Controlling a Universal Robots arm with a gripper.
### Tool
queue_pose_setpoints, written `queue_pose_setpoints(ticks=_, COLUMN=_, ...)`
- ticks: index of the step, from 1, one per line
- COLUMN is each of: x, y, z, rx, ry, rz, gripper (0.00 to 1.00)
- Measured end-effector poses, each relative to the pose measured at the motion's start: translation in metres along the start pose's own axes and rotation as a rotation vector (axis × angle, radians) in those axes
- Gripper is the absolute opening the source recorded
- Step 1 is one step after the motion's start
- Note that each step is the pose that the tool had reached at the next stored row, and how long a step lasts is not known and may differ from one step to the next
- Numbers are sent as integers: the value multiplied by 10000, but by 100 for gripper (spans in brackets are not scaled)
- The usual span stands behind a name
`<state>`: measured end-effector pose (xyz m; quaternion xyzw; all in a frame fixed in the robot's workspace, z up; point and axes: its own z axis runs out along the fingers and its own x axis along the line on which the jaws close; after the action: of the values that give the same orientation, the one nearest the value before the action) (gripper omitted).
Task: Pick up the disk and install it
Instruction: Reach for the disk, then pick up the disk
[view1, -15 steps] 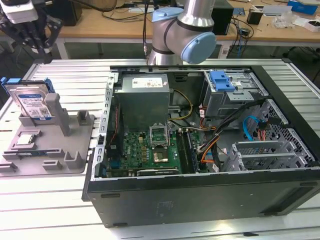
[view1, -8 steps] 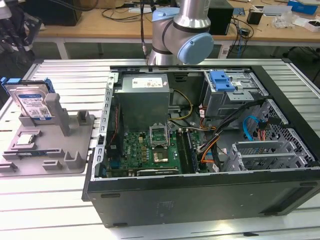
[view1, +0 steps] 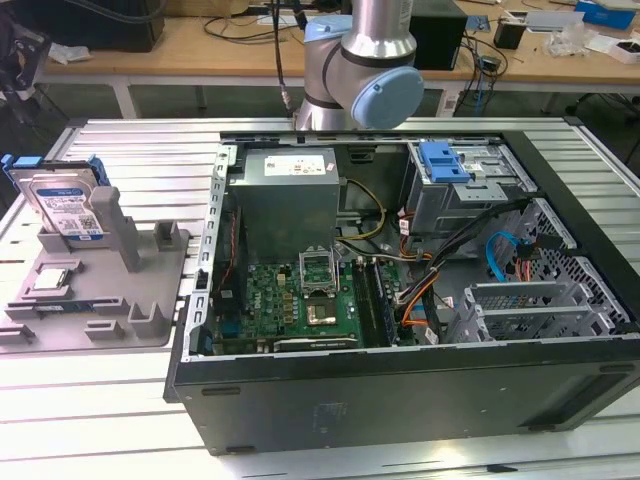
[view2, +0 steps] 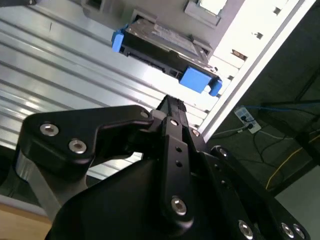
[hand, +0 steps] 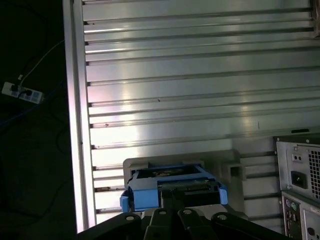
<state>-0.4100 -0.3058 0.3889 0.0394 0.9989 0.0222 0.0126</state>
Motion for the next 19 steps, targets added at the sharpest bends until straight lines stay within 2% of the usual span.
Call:
queue_pose_setpoints(ticks=8, x=0, y=0, z=0, rx=-44, ry=4, rz=1, gripper=11)
queue_pose_setpoints(ticks=17, x=0, y=0, z=0, rx=-54, ry=5, rz=1, gripper=11)
queue_pose_setpoints(ticks=19, x=1, y=-1, z=-1, rx=-46, ry=34, rz=2, gripper=11)
